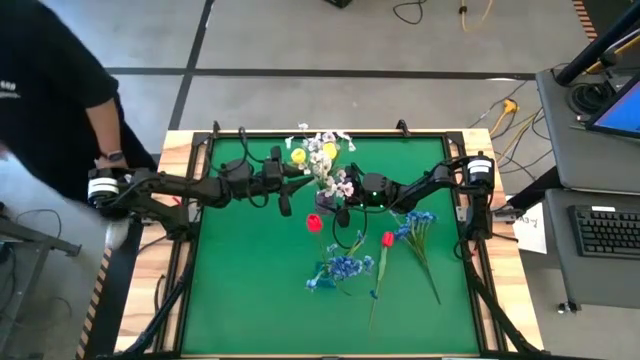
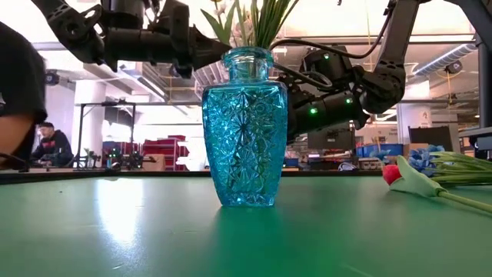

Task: Sort flowers into vase by color
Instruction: Put the yellow flower into the violet vase

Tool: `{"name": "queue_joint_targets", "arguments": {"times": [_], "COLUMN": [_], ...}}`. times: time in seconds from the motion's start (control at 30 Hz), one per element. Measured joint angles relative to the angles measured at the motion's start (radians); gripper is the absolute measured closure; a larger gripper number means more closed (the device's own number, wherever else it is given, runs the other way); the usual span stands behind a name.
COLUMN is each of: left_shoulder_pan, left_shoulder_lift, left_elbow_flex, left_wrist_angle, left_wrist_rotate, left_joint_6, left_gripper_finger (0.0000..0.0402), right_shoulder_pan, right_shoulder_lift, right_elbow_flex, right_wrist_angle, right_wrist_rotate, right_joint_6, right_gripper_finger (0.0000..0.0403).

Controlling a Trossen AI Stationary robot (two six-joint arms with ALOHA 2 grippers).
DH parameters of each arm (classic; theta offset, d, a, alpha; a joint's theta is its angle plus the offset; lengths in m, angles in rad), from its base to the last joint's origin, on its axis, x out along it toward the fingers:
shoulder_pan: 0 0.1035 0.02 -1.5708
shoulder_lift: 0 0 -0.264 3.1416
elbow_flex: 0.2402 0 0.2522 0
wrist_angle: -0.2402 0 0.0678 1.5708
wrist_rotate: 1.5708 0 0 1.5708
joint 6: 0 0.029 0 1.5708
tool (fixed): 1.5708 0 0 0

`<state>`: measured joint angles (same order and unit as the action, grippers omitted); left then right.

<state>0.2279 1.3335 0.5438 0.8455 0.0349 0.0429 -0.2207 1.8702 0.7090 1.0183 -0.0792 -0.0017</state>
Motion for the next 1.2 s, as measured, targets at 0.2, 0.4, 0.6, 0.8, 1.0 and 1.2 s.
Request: {"name": "queue_joint_targets", "arguments": {"times": [0.2,0.4,0.6,0.8,1.0,1.2], "left_shoulder_pan": [0.007,0.008,0.013,0.012,0.012,0.012], "left_shoulder_lift": [-0.004,-0.004,0.002,0.003,0.019,0.065], "left_elbow_flex": [0.0,0.0,0.0,0.0,0.0,0.0], "left_wrist_angle": [0.0,0.0,-0.006,-0.016,-0.024,-0.019], "left_wrist_rotate": [0.0,0.0,0.0,0.0,0.001,0.001], "left_joint_6": [0.0,0.0,0.018,0.025,0.027,0.018], "left_gripper_finger": [0.0395,0.0401,0.0401,0.0401,0.0402,0.0402], "right_shoulder_pan": [0.0,0.0,0.0,0.0,0.0,0.0], "right_shoulder_lift": [0.0,0.0,0.0,0.0,0.0,0.0], "right_elbow_flex": [0.0,0.0,0.0,0.0,0.0,0.0], "right_wrist_angle": [-0.001,-0.003,-0.003,-0.005,-0.008,-0.01], "right_wrist_rotate": [0.0,0.0,0.0,0.0,-0.001,0.0], "right_joint_6": [-0.001,-0.001,0.001,0.001,0.001,0.002], "right_gripper_finger": [0.0122,0.0126,0.0123,0.0126,0.0123,0.0126]}}
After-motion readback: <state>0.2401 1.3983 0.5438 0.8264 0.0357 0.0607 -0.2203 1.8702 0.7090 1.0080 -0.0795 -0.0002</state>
